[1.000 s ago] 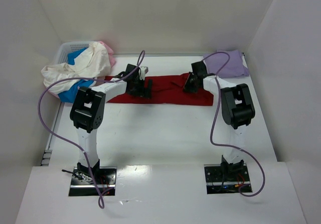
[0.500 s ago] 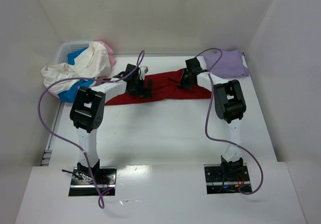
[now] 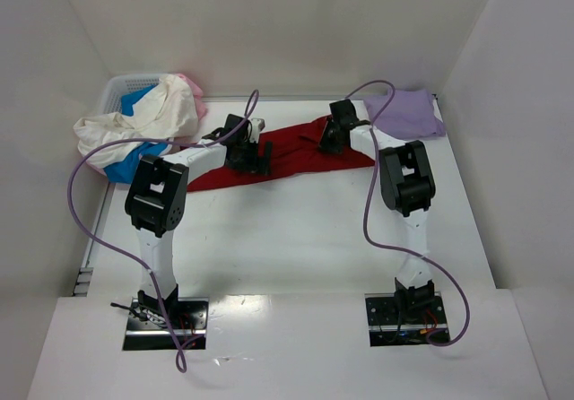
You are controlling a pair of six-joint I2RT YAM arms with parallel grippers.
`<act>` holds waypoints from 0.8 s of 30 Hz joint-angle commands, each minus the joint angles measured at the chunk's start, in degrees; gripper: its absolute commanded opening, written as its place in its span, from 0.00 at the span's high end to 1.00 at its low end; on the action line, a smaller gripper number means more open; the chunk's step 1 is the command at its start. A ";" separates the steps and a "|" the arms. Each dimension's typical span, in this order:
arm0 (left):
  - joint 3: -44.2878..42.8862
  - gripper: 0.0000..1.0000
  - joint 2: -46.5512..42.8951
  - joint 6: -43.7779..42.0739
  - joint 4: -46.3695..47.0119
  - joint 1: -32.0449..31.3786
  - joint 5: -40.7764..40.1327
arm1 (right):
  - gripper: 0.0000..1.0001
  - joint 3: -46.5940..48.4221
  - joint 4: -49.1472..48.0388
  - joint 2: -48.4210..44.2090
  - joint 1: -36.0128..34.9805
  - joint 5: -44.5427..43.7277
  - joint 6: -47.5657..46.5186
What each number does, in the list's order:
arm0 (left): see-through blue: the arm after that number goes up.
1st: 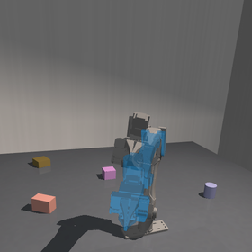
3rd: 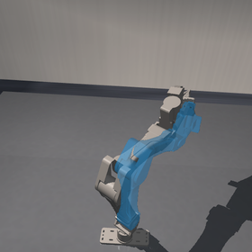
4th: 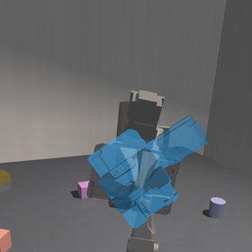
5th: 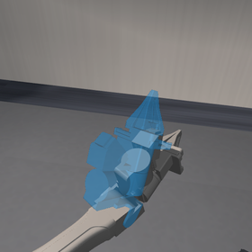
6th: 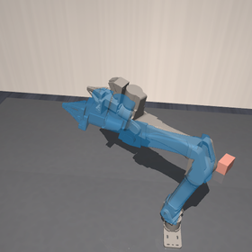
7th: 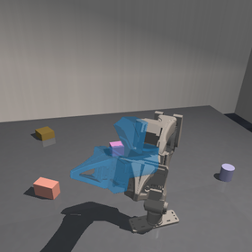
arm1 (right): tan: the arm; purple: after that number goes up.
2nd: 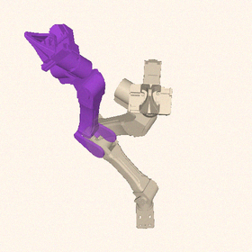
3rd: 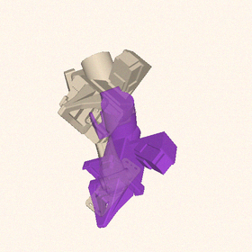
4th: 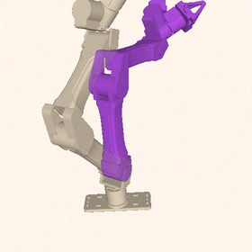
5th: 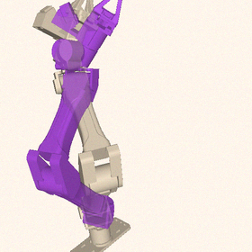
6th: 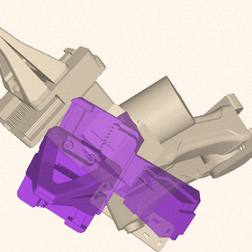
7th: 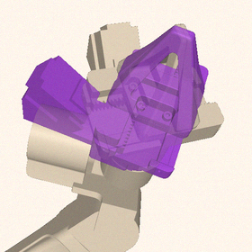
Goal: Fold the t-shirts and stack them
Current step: Fold the other side of the tshirt into a rectangle
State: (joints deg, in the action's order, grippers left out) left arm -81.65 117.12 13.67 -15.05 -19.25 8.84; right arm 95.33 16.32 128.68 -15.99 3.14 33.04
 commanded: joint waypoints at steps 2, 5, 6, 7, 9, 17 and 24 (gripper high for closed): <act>1.49 0.00 2.41 0.22 -6.30 -0.18 -1.19 | 0.84 -5.41 1.88 -4.22 -0.27 -2.96 -1.92; 1.49 0.00 1.89 0.22 -7.62 -0.18 -1.81 | 0.84 -8.84 2.49 -5.81 -0.27 -1.91 -1.40; 2.19 0.00 1.88 0.22 -7.63 -0.18 -2.42 | 0.84 -9.98 3.01 -6.59 -0.27 -1.91 -0.87; 2.19 0.00 1.88 0.74 -7.63 -0.18 -2.43 | 0.84 -10.68 3.02 -7.73 -0.27 -1.91 -0.87; 4.29 0.00 0.48 1.44 -8.15 -0.18 -2.43 | 0.84 -13.13 3.72 -9.23 -0.27 -1.91 -0.87; 9.92 0.00 -4.61 3.99 -10.43 -0.18 -1.38 | 0.84 -20.27 3.72 -16.27 -0.27 -5.25 -0.87; 15.99 0.00 -10.68 5.75 -13.77 -0.70 -0.84 | 0.84 -25.71 4.25 -20.39 -0.27 -4.72 0.27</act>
State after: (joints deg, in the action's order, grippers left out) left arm -68.71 106.85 16.95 -18.11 -19.64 8.05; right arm 72.20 17.54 111.96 -16.05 0.84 33.36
